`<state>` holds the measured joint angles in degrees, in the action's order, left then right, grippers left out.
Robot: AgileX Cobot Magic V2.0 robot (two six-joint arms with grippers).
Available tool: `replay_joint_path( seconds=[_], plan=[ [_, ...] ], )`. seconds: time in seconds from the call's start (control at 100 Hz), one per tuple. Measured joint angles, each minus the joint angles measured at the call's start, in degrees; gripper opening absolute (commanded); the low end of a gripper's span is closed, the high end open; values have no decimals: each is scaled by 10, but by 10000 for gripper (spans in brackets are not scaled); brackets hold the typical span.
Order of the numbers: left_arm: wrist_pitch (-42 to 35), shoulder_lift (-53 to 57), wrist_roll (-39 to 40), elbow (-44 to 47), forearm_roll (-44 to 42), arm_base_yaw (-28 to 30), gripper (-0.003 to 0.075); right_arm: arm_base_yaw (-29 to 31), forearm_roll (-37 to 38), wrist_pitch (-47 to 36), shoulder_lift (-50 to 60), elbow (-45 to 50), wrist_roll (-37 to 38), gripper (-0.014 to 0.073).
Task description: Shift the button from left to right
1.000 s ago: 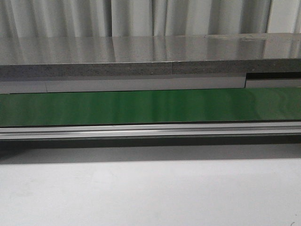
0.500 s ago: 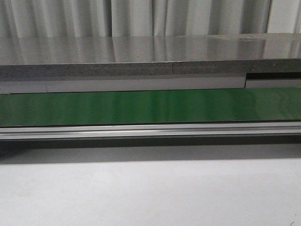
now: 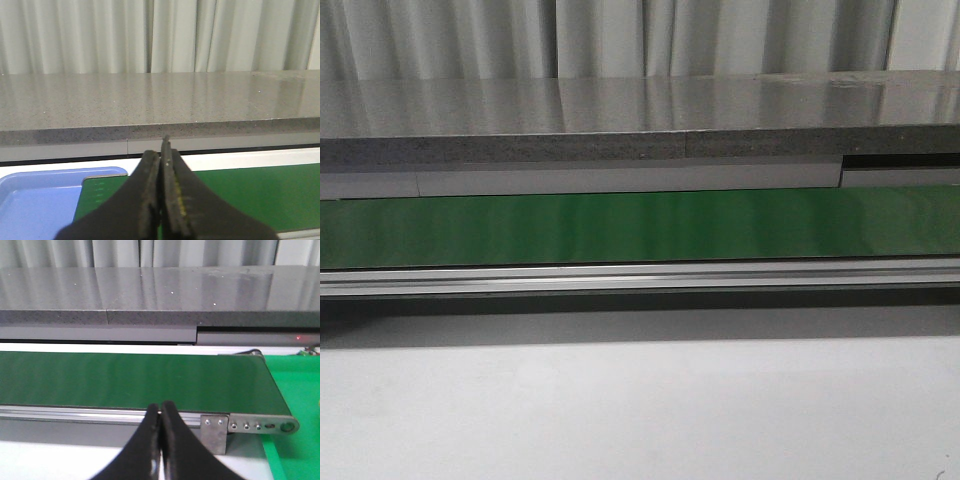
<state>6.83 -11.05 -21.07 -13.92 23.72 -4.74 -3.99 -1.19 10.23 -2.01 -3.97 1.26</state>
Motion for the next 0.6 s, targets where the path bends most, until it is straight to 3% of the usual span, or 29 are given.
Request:
replay_joint_path(
  seconds=[0.15, 0.6],
  plan=[
    [0, 0, 0, 0, 0, 0, -20, 8, 12, -1, 24, 36, 42, -66],
    [0, 0, 0, 0, 0, 0, -20, 8, 25, 1, 26, 56, 50, -66]
  ],
)
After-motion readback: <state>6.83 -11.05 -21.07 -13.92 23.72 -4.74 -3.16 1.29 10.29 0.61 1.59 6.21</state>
